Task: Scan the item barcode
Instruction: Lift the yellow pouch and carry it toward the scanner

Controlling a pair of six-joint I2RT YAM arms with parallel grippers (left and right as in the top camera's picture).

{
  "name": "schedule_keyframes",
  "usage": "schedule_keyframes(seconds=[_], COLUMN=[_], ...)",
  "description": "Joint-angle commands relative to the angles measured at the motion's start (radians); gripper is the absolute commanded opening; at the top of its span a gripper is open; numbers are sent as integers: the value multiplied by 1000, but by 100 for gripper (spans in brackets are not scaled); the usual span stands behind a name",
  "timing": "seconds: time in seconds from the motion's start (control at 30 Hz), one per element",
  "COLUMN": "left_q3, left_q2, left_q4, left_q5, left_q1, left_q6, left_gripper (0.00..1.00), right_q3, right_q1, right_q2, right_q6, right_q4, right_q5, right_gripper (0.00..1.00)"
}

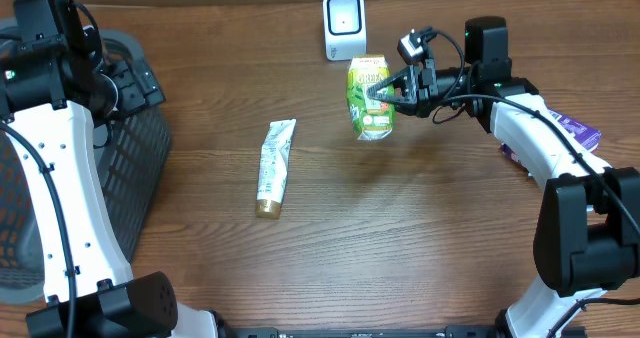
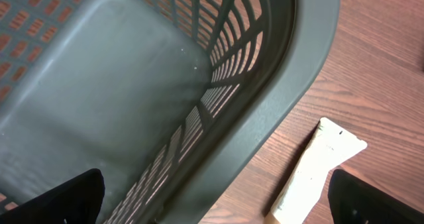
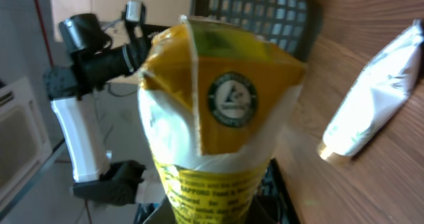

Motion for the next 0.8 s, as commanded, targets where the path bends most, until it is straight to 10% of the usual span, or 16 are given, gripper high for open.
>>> schedule_keyframes(seconds=[0.0,0.23,0.77], left_q3=[8,8,8], left_q2=[3,3,3], left_q4=[-1,-1,-1], left_q5=[5,5,5], left_q1=[4,4,4], left_q6=[-10,-10,-10], left_gripper=[100,100,100], right_q3=[23,86,125], right_q1=[0,-20,-124], right_q2=[-46,-53,-119], right_q6=[428,1385,1392], right_q4=[262,1301,1288], right_q5=[-85,-23,93], right_gripper=[4,4,3])
